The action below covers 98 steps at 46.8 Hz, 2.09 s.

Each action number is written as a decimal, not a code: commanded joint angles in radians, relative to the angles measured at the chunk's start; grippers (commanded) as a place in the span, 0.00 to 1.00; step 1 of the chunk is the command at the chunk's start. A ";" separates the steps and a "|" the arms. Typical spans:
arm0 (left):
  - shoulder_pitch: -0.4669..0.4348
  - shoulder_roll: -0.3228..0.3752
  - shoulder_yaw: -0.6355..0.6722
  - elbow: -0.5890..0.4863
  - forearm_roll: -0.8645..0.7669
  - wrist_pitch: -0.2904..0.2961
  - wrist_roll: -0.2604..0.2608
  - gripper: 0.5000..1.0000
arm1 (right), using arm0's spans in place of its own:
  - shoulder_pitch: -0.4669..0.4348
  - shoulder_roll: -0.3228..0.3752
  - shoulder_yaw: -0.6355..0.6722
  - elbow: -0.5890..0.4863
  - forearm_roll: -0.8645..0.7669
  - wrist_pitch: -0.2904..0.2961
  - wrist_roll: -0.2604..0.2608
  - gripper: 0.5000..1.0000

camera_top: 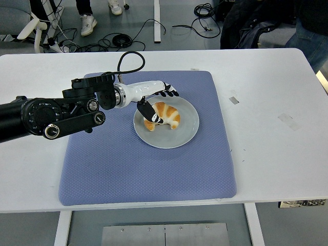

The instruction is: Place the bread on the table

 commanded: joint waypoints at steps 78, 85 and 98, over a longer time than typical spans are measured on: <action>0.002 0.000 0.014 0.007 -0.010 0.009 -0.014 0.76 | 0.000 0.000 0.000 0.000 0.000 0.000 0.000 1.00; 0.002 0.000 0.015 0.007 -0.015 0.002 -0.017 0.68 | 0.000 0.000 0.000 0.000 0.001 0.000 0.000 1.00; 0.002 0.000 0.017 0.007 -0.014 -0.012 -0.017 0.51 | 0.000 0.000 0.000 0.000 0.000 0.000 0.000 1.00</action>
